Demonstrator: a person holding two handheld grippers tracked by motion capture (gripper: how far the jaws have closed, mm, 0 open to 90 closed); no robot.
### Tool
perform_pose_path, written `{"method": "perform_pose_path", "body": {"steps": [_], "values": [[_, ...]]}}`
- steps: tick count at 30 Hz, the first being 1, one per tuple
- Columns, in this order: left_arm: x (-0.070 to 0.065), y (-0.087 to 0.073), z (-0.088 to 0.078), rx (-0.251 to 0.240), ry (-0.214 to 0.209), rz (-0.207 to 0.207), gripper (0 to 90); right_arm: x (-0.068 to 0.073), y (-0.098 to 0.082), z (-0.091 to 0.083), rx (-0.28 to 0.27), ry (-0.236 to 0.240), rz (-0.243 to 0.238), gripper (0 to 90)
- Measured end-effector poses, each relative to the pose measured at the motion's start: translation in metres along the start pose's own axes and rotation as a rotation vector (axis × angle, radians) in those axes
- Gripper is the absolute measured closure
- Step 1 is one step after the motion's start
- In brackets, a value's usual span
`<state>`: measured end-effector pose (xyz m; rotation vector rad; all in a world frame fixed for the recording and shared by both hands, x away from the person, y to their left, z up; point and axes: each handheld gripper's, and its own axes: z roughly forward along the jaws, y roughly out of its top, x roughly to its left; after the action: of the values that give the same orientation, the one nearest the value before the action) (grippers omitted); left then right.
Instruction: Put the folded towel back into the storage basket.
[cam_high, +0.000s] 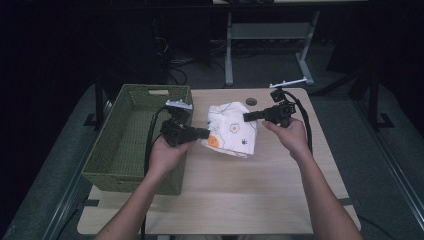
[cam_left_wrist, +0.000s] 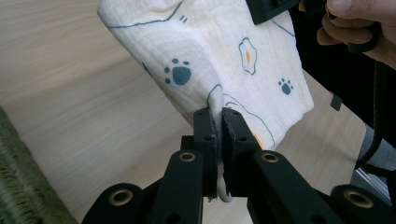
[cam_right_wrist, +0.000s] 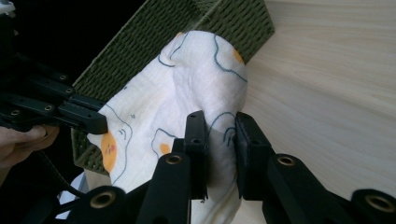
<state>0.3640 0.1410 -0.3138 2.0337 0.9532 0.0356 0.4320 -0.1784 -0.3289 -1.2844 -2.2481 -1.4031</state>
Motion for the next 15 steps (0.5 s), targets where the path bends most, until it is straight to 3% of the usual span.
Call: {"method": "perform_pose_path", "body": {"steps": [15], "values": [[0.009, 0.004, -0.02, -0.027, -0.001, -0.005, 85.9, 0.016, 0.015, 0.006, -0.012, 0.012, -0.009, 76.7]]}}
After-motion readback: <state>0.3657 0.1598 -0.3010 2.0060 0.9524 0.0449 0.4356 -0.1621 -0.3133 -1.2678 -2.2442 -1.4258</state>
